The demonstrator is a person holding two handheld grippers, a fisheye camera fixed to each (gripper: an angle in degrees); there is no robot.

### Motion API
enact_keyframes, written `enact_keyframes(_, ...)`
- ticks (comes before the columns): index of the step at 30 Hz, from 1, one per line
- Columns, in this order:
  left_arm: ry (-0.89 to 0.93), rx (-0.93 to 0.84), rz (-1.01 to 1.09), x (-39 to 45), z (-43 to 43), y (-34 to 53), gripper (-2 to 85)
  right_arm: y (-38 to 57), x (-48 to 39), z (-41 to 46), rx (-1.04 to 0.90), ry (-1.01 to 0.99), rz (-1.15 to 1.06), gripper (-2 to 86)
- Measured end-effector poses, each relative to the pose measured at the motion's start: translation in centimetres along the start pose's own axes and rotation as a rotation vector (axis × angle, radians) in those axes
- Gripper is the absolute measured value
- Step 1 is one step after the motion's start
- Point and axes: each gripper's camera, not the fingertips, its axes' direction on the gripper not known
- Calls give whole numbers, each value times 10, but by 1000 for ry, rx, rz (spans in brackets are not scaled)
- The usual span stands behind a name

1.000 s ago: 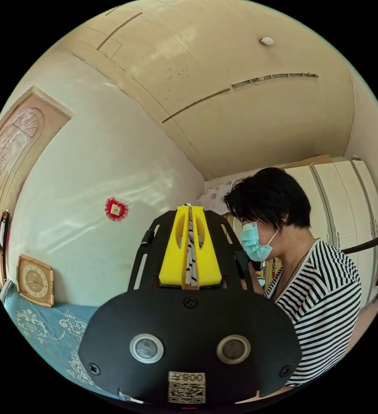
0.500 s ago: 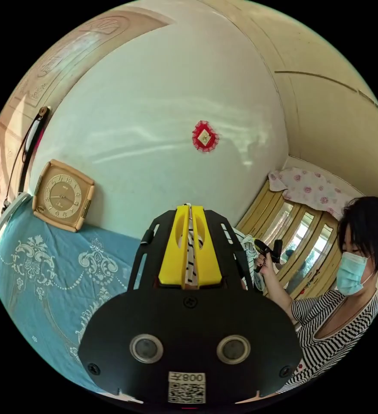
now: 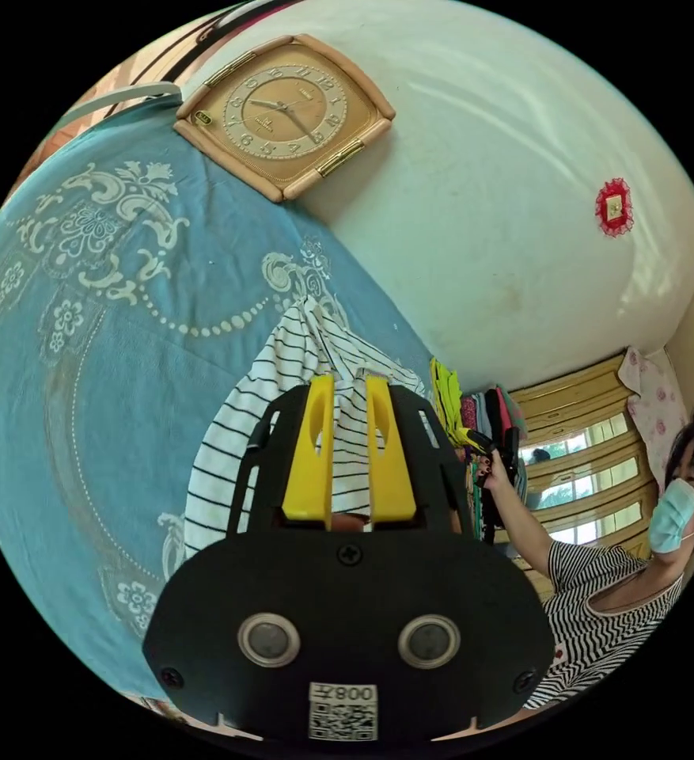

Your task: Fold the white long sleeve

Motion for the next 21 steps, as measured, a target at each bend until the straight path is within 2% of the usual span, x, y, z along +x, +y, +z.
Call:
enact_keyframes(8, -296, -149, -25, -51, 0, 169, 102, 95, -43, 97, -211, 231, -34, 66)
enact_keyframes(10, -384, -234, -16, -57, 28, 203, 81, 102, -53, 143, -304, 339, -33, 53)
enact_keyframes(12, -459, -297, -33, -63, 53, 221, 54, 103, -60, 161, -289, 394, -24, 32)
enact_keyframes(16, -525, -341, -28, -61, 72, 247, 22, 97, -70, 184, -394, 387, -40, 7)
enact_keyframes(21, -630, -171, 3, -51, 10, 262, 22, 84, -64, 138, -288, 577, -13, 4)
